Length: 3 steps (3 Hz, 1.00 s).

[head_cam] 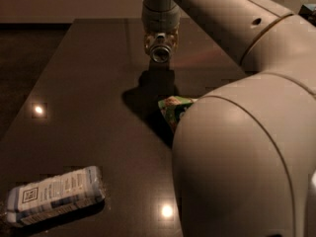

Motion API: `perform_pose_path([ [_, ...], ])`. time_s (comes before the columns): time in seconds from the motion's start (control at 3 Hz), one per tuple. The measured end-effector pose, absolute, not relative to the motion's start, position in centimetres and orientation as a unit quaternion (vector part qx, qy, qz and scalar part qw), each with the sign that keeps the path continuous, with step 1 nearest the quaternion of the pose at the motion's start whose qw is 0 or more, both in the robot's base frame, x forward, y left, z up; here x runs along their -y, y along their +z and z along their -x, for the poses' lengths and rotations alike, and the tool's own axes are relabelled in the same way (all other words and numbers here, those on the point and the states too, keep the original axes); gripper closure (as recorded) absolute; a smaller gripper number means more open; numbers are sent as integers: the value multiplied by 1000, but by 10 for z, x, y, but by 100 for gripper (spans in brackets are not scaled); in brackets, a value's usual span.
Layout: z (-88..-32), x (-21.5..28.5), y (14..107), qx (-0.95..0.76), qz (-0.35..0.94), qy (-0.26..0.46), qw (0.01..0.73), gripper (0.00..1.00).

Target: Pick 7up can

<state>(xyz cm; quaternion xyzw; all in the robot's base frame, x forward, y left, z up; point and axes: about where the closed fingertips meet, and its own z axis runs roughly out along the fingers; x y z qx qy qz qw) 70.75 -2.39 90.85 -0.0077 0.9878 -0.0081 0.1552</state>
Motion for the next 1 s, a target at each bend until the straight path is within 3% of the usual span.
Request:
perform_pose_path([
  [1.0, -688, 5, 944, -983, 53, -8, 176, 100],
])
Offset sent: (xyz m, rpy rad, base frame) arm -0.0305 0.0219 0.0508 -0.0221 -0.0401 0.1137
